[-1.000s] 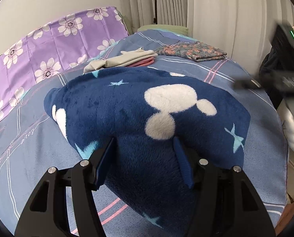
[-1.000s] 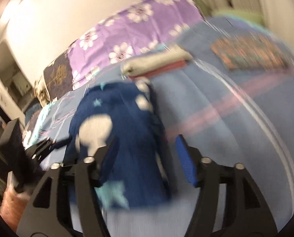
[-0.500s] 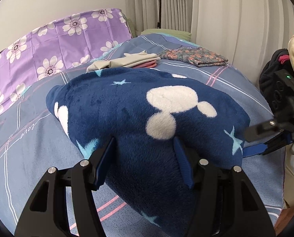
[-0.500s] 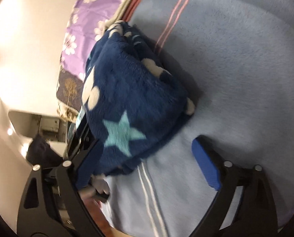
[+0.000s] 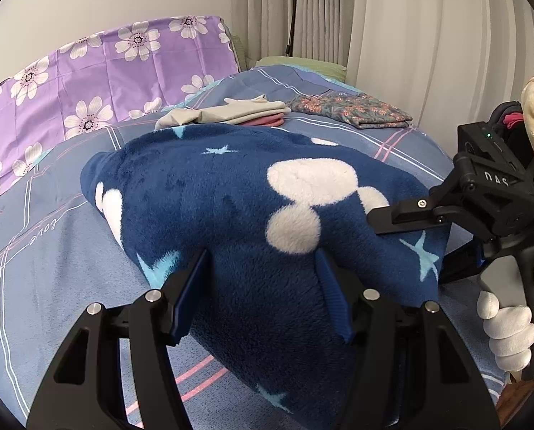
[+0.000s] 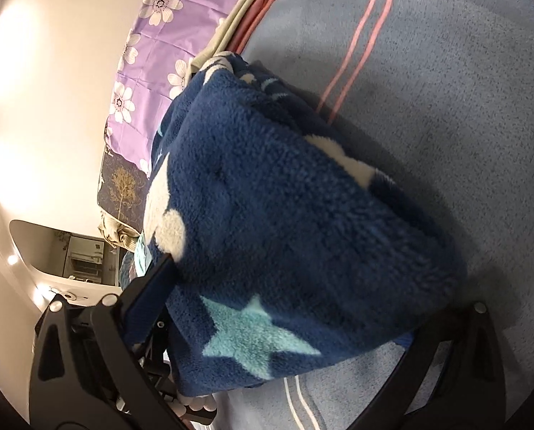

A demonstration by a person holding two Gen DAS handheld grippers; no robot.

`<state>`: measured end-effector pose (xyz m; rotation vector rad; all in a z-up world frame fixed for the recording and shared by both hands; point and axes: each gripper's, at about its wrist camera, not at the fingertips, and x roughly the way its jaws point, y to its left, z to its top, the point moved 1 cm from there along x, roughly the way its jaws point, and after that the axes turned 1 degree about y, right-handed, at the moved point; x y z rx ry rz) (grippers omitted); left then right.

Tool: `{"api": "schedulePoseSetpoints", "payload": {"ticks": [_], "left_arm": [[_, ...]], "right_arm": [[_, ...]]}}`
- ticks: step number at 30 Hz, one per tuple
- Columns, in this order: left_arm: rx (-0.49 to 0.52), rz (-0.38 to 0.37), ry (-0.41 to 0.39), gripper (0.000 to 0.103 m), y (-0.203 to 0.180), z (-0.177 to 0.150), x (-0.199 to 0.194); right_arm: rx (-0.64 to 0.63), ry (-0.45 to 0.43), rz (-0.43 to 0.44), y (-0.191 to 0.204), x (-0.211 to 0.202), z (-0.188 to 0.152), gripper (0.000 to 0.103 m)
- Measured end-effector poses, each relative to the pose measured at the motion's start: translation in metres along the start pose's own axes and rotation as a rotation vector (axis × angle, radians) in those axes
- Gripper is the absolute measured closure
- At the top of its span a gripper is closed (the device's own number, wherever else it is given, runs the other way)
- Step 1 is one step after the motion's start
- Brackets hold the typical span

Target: Fold small clothes

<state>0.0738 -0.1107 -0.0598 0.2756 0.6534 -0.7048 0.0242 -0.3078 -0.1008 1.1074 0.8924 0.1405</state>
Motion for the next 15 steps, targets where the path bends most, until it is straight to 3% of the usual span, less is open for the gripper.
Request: {"api": "schedulePoseSetpoints", "payload": {"ticks": [8, 10, 11, 13, 15], "left_arm": [[-0.064, -0.056, 0.005, 0.037, 0.011, 0.010, -0.008], [-0.167, -0.119, -0.043, 0.020, 0.033, 0.022, -0.022], [-0.199, -0.111, -0.069, 0.015, 0.042, 0.025, -0.026], [-0.286, -0.048, -0.114, 0.012, 0.077, 0.033, -0.027], [-0.381, -0.028, -0.066, 0.010, 0.115, 0.037, -0.003]], "right_arm": [[-0.010, -0.010, -0.007, 0.002, 0.002, 0.002, 0.002], [-0.014, -0.005, -0.002, 0.002, 0.002, 0.002, 0.003], [-0.017, -0.003, -0.003, 0.001, 0.002, 0.001, 0.003], [-0.023, -0.002, -0.005, 0.001, 0.003, 0.001, 0.004], [-0.032, -0.003, -0.010, 0.002, 0.003, 0.001, 0.004]]}}
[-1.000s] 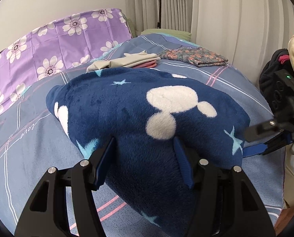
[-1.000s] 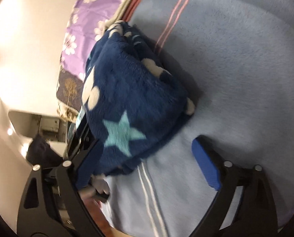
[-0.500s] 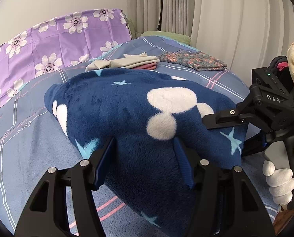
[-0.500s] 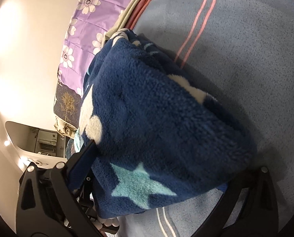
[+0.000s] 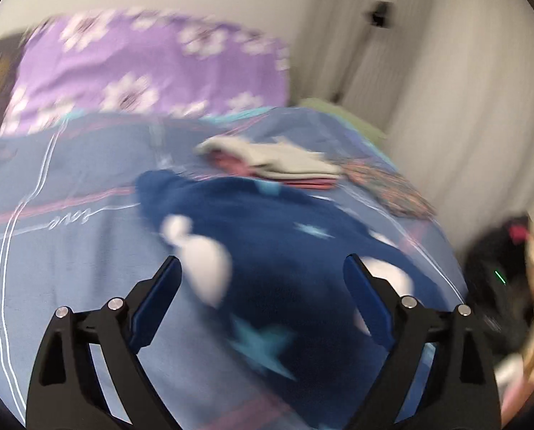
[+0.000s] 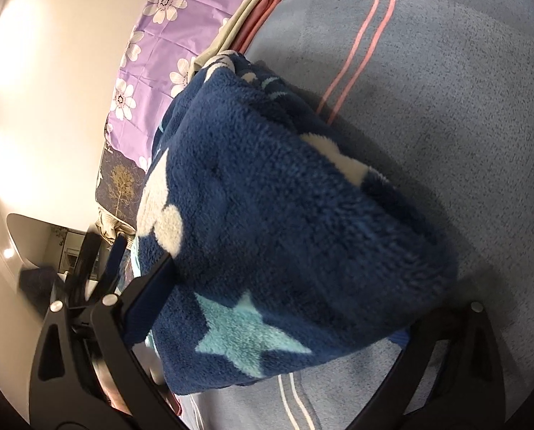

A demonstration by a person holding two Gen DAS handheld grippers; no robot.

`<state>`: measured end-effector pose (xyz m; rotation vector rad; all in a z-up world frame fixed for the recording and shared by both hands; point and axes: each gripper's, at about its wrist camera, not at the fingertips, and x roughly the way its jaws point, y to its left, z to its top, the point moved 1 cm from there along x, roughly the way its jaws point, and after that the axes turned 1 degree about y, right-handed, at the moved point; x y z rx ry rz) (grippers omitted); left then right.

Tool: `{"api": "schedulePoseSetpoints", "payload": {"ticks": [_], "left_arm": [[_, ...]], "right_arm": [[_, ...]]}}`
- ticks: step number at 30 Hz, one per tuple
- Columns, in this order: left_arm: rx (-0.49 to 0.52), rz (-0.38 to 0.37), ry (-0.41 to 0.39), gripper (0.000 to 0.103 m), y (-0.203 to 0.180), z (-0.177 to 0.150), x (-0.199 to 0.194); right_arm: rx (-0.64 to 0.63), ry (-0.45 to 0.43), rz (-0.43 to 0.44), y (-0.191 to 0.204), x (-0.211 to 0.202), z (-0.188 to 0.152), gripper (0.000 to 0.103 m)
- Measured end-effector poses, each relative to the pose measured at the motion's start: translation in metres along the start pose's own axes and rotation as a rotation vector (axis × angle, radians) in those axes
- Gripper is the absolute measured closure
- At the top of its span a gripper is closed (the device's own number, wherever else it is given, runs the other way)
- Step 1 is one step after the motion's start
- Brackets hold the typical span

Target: Fold small clothes

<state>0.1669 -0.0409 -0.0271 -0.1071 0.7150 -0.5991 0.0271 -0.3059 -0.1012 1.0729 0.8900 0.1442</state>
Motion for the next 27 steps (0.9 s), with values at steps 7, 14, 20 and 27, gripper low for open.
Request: {"api": "schedulePoseSetpoints", "payload": {"ticks": [7, 14, 20, 27], "left_arm": [[-0.374, -0.182, 0.163, 0.001, 0.084, 0.004, 0.112], [-0.295, -0.196, 0.095, 0.049, 0.051, 0.020, 0.113], [-0.196, -0.165, -0.084, 0.052, 0.046, 0.074, 0.034], [-0.162, 0.081, -0.294, 0.051, 0.105, 0.166, -0.037]], "right_arm": [[-0.003, -0.028, 0.015, 0.001, 0.003, 0.000, 0.002], [-0.129, -0.045, 0.021, 0.016, -0.004, 0.004, 0.047], [-0.500, -0.145, 0.000, 0.104, -0.030, 0.024, 0.058], [-0.739, -0.063, 0.082, 0.225, 0.044, 0.109, 0.058]]}}
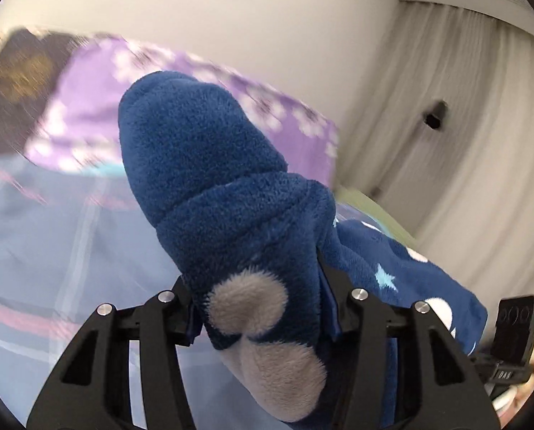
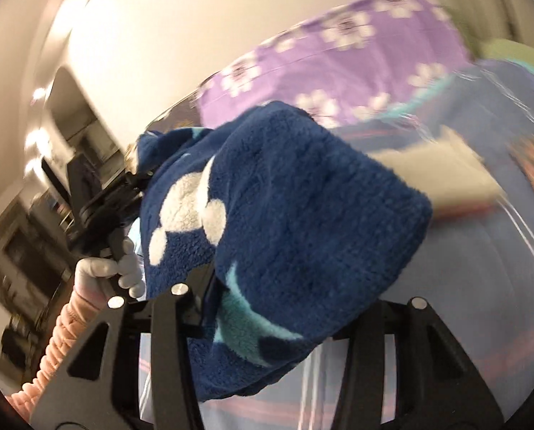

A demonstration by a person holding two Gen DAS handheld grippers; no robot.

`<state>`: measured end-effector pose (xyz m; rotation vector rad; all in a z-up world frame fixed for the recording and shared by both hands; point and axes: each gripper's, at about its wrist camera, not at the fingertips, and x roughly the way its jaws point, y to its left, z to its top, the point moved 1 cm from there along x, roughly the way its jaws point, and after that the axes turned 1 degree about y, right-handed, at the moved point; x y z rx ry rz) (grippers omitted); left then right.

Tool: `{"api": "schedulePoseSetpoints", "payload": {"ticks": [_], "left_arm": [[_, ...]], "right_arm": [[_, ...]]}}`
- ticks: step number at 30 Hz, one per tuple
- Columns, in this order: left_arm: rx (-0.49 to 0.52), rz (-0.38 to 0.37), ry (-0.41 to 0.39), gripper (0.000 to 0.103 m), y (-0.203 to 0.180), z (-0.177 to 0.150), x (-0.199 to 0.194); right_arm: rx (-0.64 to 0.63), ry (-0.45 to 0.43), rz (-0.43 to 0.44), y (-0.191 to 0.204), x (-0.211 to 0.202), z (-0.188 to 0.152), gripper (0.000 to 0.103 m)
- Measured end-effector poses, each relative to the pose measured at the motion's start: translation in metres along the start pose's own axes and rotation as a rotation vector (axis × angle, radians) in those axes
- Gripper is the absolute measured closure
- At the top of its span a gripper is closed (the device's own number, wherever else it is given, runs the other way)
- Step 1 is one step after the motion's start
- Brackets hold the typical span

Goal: Fold small clothes
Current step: 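Set the rolled navy sleepsuit down on the bed and open both grippers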

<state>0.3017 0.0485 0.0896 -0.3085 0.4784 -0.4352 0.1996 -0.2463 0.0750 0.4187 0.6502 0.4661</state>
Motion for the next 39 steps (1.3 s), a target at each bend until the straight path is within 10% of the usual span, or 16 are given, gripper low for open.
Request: {"api": "schedulePoseSetpoints", "payload": {"ticks": [7, 13, 20, 27, 39], "left_arm": [[-0.029, 0.228, -0.050, 0.051, 0.071, 0.060, 0.045], [-0.105, 0.360, -0.056, 0.047, 0.136, 0.052, 0.093], [-0.083, 0.553, 0.300, 0.029, 0.196, -0.031, 0.170], [-0.032, 0.516, 0.288, 0.024, 0.176, -0.046, 0.137], [0.240, 0.346, -0.014, 0.002, -0.003, -0.099, -0.044]], "right_arm": [[-0.103, 0.069, 0.015, 0.004, 0.165, 0.108, 0.059], [-0.111, 0.100, -0.028, -0.003, 0.273, 0.135, 0.059], [0.013, 0.362, -0.305, -0.056, 0.376, 0.079, 0.042], [-0.005, 0.291, -0.251, -0.047, 0.326, 0.060, 0.038], [-0.369, -0.047, -0.303, 0.054, 0.084, -0.034, 0.002]]}}
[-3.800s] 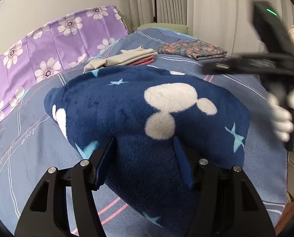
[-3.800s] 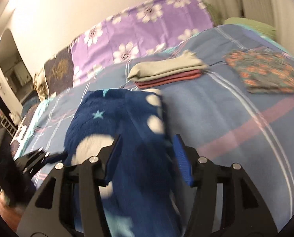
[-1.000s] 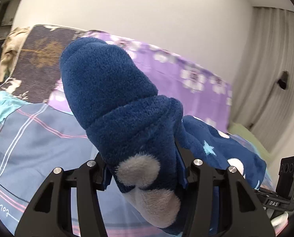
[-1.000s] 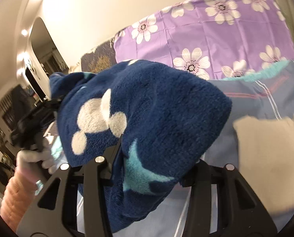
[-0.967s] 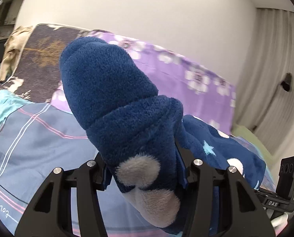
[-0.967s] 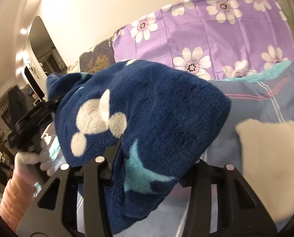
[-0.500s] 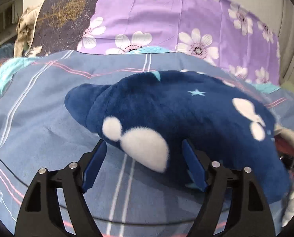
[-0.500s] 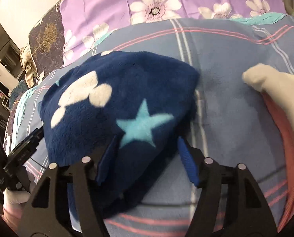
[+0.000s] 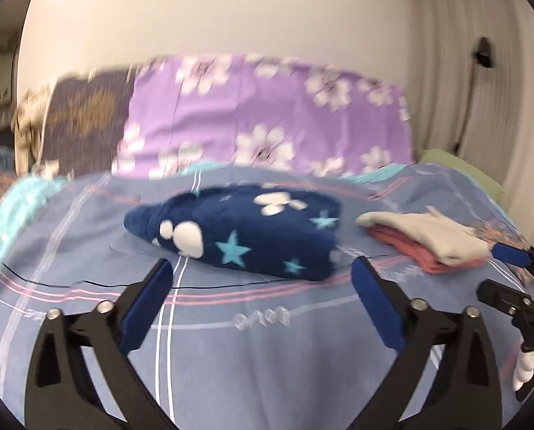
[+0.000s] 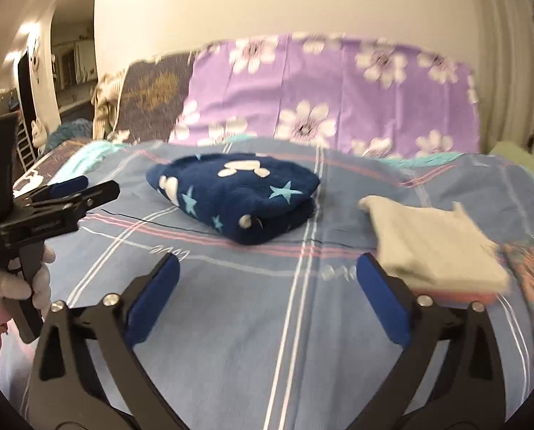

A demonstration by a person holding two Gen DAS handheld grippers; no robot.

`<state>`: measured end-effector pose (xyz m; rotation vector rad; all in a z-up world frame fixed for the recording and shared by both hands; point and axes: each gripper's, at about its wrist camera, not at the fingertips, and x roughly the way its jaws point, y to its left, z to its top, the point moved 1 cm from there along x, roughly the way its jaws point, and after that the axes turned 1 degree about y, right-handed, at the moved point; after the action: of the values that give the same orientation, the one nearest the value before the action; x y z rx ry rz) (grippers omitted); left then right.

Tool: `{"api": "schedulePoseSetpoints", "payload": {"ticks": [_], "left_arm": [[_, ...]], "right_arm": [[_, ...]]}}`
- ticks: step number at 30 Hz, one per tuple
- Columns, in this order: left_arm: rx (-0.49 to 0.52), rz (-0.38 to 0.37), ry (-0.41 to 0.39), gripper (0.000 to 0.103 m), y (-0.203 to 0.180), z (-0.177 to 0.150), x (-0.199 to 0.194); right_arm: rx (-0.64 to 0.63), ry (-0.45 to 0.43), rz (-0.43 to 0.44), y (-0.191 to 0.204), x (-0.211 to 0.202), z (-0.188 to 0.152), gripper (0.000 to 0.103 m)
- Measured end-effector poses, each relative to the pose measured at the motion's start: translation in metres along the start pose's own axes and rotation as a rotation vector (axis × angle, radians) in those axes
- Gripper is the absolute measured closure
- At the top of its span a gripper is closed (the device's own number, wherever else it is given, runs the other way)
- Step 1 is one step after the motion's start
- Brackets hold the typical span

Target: Fold small clothes

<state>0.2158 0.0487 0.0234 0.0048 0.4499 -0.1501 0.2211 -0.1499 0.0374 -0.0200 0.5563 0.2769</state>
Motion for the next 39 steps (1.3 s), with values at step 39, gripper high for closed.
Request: {"api": "schedulePoseSetpoints", "payload": {"ticks": [39], "left_arm": [[0.014, 0.091, 0.001, 0.001, -0.091, -0.085, -0.180]], "right_arm": [[0.088, 0.019, 0.003, 0.019, -0.154, -0.106, 0.002]]}}
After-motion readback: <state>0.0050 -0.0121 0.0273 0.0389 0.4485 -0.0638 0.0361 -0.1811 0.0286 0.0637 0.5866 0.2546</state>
